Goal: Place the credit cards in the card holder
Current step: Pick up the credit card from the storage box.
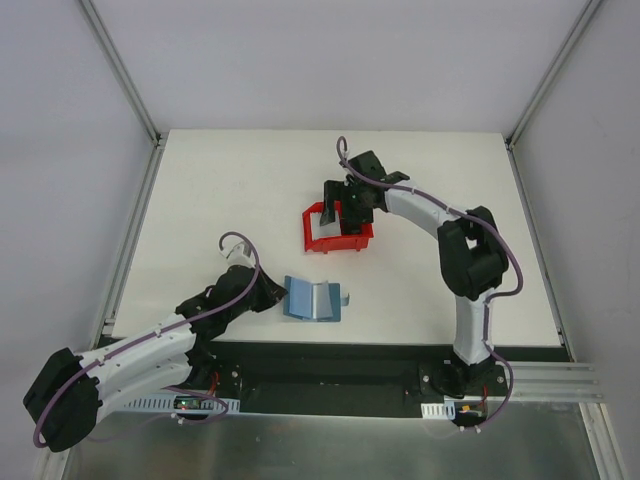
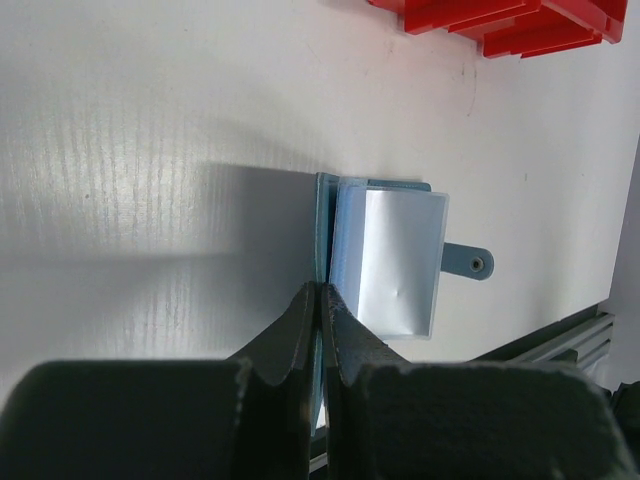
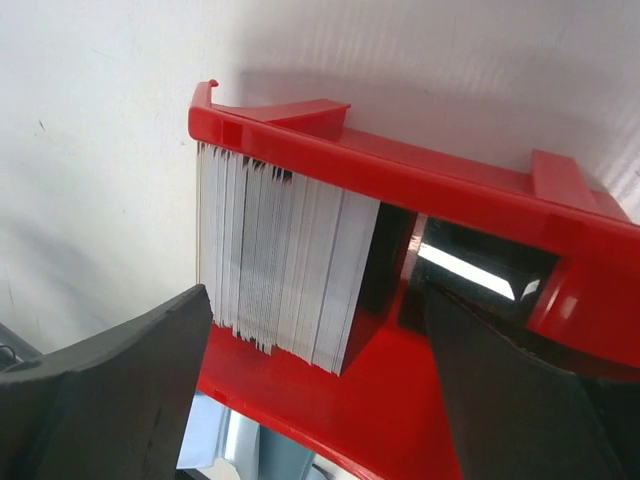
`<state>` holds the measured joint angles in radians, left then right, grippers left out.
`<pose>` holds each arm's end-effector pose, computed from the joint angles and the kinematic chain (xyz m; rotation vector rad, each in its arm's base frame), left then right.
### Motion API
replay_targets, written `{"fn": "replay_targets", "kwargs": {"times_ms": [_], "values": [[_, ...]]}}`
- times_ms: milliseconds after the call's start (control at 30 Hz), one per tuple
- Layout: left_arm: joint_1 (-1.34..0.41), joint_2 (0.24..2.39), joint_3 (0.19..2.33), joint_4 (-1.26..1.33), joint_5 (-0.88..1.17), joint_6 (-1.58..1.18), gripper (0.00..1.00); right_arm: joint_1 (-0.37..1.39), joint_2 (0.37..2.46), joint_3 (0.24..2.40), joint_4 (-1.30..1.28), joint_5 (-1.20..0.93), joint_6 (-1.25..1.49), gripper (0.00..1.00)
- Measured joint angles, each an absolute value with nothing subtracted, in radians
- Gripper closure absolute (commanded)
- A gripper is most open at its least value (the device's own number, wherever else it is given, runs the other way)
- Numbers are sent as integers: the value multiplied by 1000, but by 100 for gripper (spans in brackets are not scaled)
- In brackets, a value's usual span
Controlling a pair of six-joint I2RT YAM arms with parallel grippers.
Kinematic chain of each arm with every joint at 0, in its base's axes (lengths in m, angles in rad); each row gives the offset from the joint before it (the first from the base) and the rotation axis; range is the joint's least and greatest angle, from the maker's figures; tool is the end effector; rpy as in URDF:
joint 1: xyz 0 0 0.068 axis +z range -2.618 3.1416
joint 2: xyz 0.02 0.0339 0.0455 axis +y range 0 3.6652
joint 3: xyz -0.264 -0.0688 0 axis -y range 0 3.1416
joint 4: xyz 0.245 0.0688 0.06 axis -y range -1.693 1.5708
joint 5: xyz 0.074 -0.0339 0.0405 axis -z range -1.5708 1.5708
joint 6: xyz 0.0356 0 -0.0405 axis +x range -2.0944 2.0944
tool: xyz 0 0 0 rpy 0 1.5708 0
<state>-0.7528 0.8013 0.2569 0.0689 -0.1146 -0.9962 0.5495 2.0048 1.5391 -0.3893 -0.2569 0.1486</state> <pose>0.1299 -0.1161 0.1775 -0.3413 2.1604 -0.9424 0.3773 0.2417 0.2148 -0.6121 2.4102 0.6192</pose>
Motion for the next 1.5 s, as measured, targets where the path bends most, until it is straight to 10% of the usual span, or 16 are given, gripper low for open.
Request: {"fn": "replay_targets", "kwargs": {"times_ms": [300,1500], "values": [[-753,831,273,67,-117,-997,100,549,2062,1579,-386,-322,149,12],[-753,863,274,67,-116,-996,100,524,2059,1582,-377,-390,145,73]]}}
